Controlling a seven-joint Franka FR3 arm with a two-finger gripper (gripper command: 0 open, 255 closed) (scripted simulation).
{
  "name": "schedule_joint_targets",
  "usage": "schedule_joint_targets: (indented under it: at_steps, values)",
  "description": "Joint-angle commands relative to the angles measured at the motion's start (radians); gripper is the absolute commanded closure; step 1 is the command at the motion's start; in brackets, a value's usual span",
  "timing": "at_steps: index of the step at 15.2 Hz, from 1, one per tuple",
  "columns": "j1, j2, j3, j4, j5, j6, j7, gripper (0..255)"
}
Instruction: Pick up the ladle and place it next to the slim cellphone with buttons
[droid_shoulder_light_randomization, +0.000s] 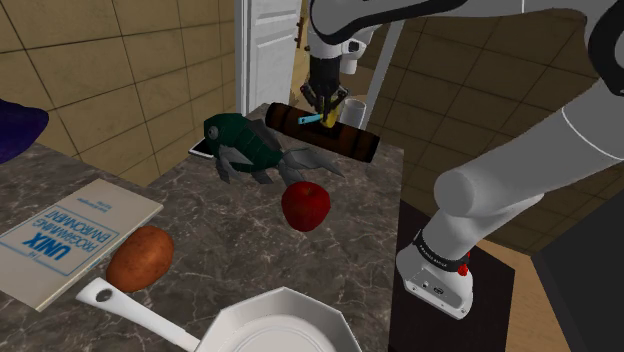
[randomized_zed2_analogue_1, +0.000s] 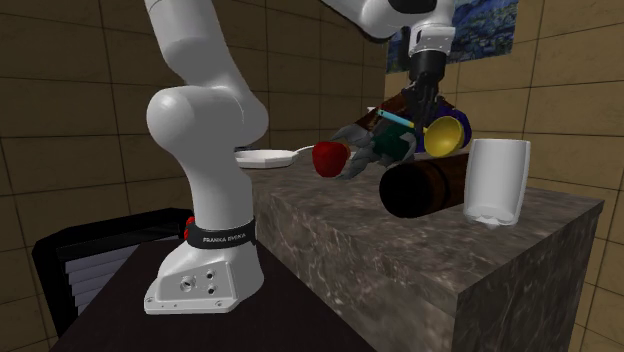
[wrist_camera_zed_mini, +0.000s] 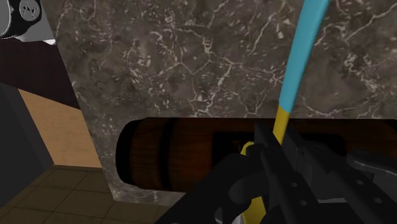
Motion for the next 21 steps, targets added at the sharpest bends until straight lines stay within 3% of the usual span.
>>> schedule_joint_targets:
  at_steps: [1, 5, 8, 12, 17, 21]
  values:
    - [-0.026, 0.105, 0.029, 0.087, -0.054, 0.003, 0.038, 255]
    - [-0.039, 0.31, 0.072, 0.269, -0.177, -0.026, 0.123, 255]
    - [-0.011, 0.467, 0.081, 0.425, -0.276, -0.071, 0.181, 255]
    - [0.071, 0.673, 0.062, 0.666, -0.395, -0.158, 0.23, 255]
    - [0.222, 0.929, 0.008, 1.046, -0.513, -0.305, 0.23, 255]
    - [0.209, 0.928, 0.006, 0.987, -0.513, -0.251, 0.24, 255]
